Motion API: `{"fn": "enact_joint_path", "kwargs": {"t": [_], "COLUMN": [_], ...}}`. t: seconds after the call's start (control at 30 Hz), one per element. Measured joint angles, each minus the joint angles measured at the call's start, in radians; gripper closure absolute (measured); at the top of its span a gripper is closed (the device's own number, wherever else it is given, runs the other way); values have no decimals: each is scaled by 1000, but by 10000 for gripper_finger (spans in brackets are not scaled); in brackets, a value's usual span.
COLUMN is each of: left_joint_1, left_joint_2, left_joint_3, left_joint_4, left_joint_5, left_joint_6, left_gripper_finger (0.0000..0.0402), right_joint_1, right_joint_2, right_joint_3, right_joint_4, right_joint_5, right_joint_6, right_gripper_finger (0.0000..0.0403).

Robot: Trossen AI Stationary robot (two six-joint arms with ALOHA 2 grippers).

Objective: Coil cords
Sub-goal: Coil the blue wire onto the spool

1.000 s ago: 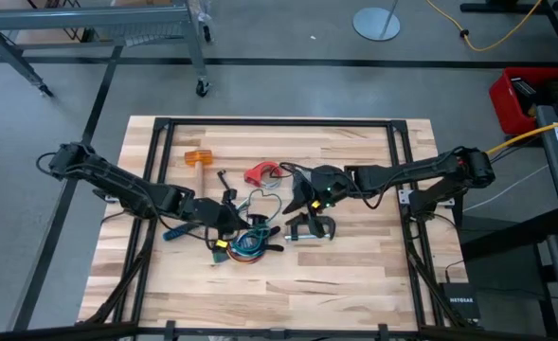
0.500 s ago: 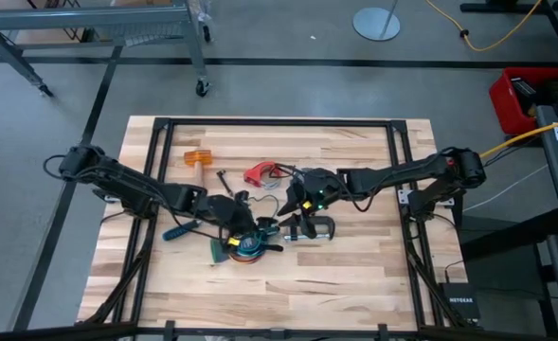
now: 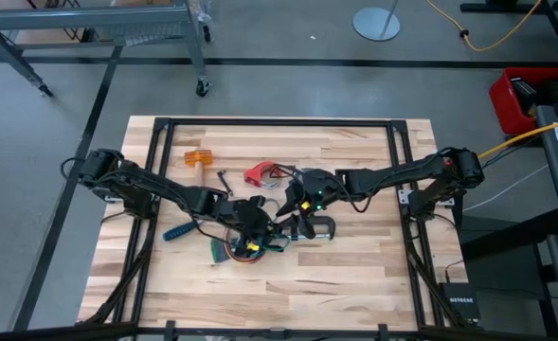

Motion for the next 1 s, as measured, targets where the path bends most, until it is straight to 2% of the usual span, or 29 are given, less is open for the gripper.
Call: {"fn": "enact_joint_path", "kwargs": {"t": [0.23,0.7,1.0], "left_joint_1": [0,0,-1], "left_joint_2": [0,0,0], "left_joint_3": [20,21,20], "left_joint_4": [-1,28,46], "left_joint_5": [0,-1,2], "left_joint_6": [14,32,55], "left_gripper_finger": [401,401,401], "right_joint_1": [0,1,1], "right_joint_2": [0,21,70], "right_joint_3": [0,0,0], "right_joint_4": [-65,-79,-77], "right_joint_5": [0,-2,-53], "right_joint_6": [5,33,35], "right_gripper_finger": [240,240,240]}}
